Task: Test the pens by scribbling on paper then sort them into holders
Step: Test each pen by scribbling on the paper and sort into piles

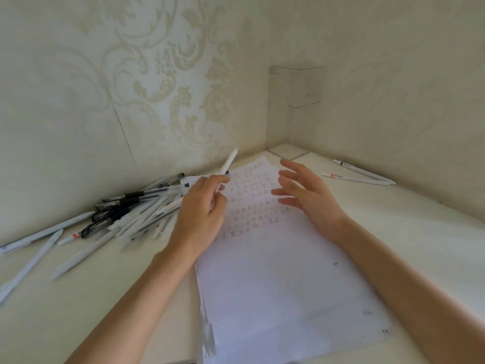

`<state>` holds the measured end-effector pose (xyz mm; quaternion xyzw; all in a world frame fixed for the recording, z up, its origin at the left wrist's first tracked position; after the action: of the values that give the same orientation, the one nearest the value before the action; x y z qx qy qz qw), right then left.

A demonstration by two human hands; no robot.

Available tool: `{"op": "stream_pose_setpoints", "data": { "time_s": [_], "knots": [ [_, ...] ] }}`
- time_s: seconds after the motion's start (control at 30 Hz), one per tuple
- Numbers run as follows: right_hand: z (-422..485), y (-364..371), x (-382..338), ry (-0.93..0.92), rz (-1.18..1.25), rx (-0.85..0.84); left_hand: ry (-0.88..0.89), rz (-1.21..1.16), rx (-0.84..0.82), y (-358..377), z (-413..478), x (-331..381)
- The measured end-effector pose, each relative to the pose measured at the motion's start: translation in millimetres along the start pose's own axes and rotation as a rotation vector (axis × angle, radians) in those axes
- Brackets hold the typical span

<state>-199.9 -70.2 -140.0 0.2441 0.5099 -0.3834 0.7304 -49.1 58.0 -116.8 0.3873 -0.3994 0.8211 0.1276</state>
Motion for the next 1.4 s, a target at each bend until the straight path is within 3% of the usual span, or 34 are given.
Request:
{"op": "stream_pose_setpoints", "data": {
  "time_s": [0.07, 0.13, 0.27, 0.43, 0.7, 0.9, 1.03, 1.17, 1.3, 1.4],
  "knots": [
    [1, -10, 2, -0.011, -0.078, 0.052, -0.043, 0.199, 0.064, -6, 6, -14],
    [1, -13, 3, -0.022, -0.159, 0.063, -0.075, 0.381, 0.029, 1, 8, -24],
    [1, -20, 2, -0.038, -0.252, 0.064, -0.052, 0.524, -0.041, 17, 4, -17],
    [20, -82, -1, -0.053, -0.830, 0.106, 0.192, 0.434, -0.237, 60, 0, 31],
    [43, -137, 42, 0.077, -1.380, -0.063, 0.186, 0.309, -0.357, 108, -3, 29],
    [43, -117, 22, -0.052, -1.326, -0.018, 0.159, 0.251, -0.367, 104, -2, 26],
    [25, -83, -22, -0.286, -1.309, 0.151, 0.110, 0.176, -0.292, 77, 9, 21],
    [6, -37, -43, -0.500, -1.376, 0.216, 0.172, 0.292, -0.306, 64, -4, 15],
    [-4, -17, -52, -0.677, -1.349, 0.223, 0.145, 0.317, -0.311, 64, -11, 5],
    [-4, -16, -50, -0.681, -1.238, 0.131, 0.137, 0.349, -0.316, 69, -11, 7]
  ]
}}
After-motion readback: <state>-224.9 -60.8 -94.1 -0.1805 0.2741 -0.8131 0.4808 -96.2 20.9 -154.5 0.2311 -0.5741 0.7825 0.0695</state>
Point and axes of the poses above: each hand's wrist, its own z-axis towards the middle knuckle, its own y-axis out of the palm, x = y × z, the point moved 8 cm from there along z, towards the middle knuckle, and after that the axes turned 11 degrees about -y, right-handed, at the moved point
